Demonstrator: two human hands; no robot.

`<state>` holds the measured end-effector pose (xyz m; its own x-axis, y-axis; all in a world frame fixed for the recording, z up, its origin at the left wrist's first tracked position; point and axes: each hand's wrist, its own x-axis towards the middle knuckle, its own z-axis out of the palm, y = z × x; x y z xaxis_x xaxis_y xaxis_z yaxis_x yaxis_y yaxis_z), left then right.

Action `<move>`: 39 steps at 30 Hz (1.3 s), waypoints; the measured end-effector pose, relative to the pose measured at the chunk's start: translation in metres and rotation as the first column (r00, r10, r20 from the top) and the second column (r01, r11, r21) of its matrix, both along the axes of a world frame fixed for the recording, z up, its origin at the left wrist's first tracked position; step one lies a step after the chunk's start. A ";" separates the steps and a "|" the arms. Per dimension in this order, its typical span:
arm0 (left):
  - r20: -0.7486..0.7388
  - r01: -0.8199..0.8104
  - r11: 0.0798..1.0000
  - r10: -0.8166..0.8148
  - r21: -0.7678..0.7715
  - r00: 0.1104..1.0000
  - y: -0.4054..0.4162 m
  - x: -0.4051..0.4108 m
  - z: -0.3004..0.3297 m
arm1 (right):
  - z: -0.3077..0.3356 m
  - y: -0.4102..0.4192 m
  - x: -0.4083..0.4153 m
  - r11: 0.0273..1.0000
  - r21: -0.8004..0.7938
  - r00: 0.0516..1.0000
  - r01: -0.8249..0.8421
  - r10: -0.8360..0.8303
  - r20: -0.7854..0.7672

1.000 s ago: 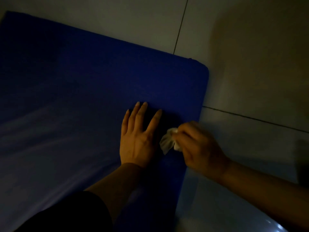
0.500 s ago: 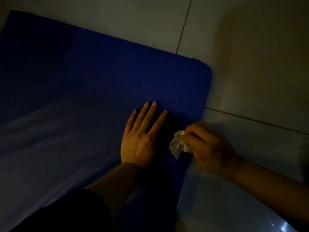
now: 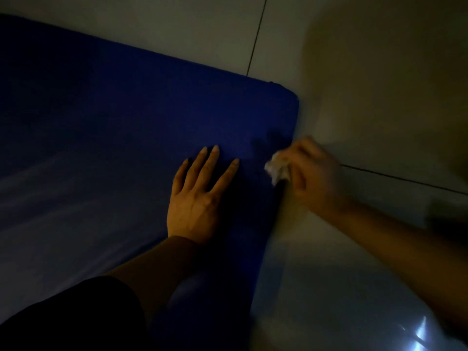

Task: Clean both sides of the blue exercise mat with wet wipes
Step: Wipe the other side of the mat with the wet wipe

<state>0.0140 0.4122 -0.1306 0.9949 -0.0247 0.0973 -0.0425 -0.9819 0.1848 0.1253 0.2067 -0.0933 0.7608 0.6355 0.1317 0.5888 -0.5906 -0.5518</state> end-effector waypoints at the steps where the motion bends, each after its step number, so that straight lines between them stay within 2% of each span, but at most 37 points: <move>1: -0.003 -0.001 1.000 0.001 0.003 1.000 0.000 0.000 0.000 | 0.001 0.003 0.014 0.998 0.017 0.998 0.068 -0.068 0.012; 4: 0.000 0.004 1.000 -0.004 0.001 1.000 -0.001 0.003 0.001 | -0.002 0.002 0.019 0.993 0.047 0.993 0.108 -0.110 0.050; 8: 0.016 0.044 0.999 -0.044 -0.008 0.999 0.006 0.015 0.012 | -0.004 -0.005 -0.024 0.999 -0.015 0.997 -0.052 0.053 0.056; 10: 0.045 0.061 0.997 -0.058 -0.054 0.997 0.013 0.032 0.018 | -0.005 -0.004 -0.007 0.998 -0.014 0.996 -0.069 0.069 0.056; 15: 0.057 -0.045 0.992 0.052 -0.122 0.997 0.019 0.058 0.014 | -0.005 0.019 0.078 0.989 0.030 0.986 0.144 -0.146 0.087; 17: 0.055 -0.085 0.986 0.094 -0.140 0.994 0.019 0.058 0.012 | -0.007 0.025 0.077 0.984 0.014 0.975 0.179 -0.179 0.130; 21: 0.029 -0.140 0.979 0.146 -0.149 0.989 0.020 0.059 0.013 | -0.012 0.027 0.021 1.000 -0.004 0.984 0.002 -0.001 0.178; 23: 0.020 -0.130 0.981 0.134 -0.146 0.991 0.020 0.059 0.011 | -0.012 0.032 0.028 0.998 -0.008 0.986 -0.059 0.060 0.157; 26: 0.020 -0.127 0.978 0.132 -0.164 0.991 0.020 0.059 0.012 | -0.006 0.051 0.079 0.993 0.040 0.987 0.111 -0.115 0.116; 28: 0.012 -0.128 0.976 0.132 -0.174 0.991 0.020 0.060 0.013 | -0.007 0.060 0.092 0.985 0.047 0.982 0.165 -0.168 0.085; 30: 0.004 -0.129 0.974 0.132 -0.187 0.991 0.020 0.060 0.013 | -0.008 0.066 0.071 0.994 0.028 0.990 0.104 -0.106 0.089; 33: 0.002 -0.139 0.974 0.142 -0.179 0.990 0.021 0.060 0.011 | -0.007 0.071 0.025 0.995 -0.012 0.995 -0.097 0.098 0.032; 35: 0.003 -0.144 0.976 0.146 -0.166 0.989 0.022 0.060 0.011 | -0.007 0.078 0.033 0.989 -0.025 0.989 -0.147 0.147 -0.007; 39: 0.001 -0.160 0.977 0.162 -0.141 0.987 0.020 0.059 0.012 | -0.009 0.092 0.084 0.998 0.007 0.994 0.070 -0.070 0.087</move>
